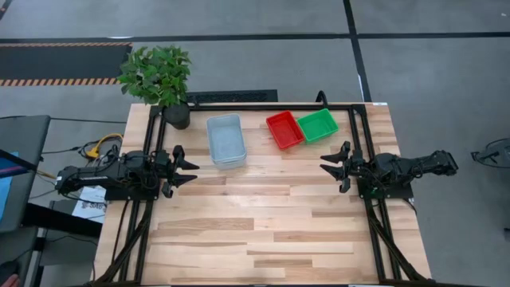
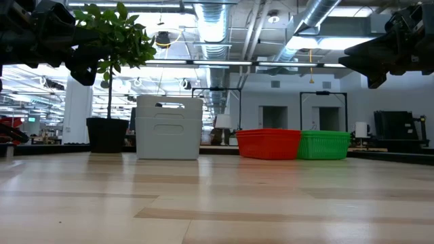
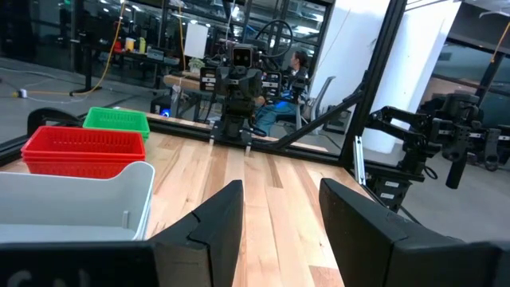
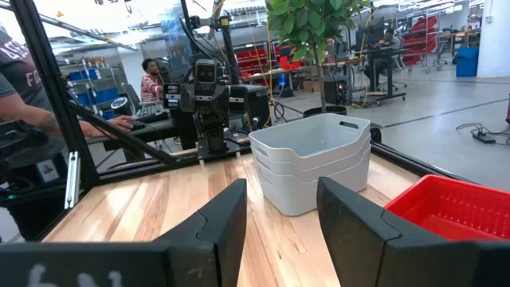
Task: Stack baskets by color
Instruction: Return to Home Position
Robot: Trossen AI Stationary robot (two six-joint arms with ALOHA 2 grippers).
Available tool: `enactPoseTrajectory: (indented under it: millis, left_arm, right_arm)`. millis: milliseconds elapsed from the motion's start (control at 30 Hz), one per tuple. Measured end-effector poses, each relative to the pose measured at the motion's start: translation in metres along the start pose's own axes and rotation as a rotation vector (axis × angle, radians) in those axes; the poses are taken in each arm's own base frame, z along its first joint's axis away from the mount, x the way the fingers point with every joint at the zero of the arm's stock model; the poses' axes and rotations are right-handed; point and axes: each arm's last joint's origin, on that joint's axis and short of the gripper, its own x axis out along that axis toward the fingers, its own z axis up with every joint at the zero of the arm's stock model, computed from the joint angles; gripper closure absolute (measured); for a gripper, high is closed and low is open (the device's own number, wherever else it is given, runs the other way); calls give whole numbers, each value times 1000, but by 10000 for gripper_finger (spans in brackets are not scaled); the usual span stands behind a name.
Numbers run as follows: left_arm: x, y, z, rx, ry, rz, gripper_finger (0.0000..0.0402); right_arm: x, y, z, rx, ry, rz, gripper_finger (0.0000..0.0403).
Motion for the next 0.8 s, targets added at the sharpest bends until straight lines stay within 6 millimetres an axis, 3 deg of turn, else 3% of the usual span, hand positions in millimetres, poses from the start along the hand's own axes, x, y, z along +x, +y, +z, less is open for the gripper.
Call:
enactPoseTrajectory:
  millis: [800]
  left_arm:
    - [0, 0, 0, 0, 0, 0, 246]
  right_arm:
    - [0, 0, 0, 0, 0, 0, 231]
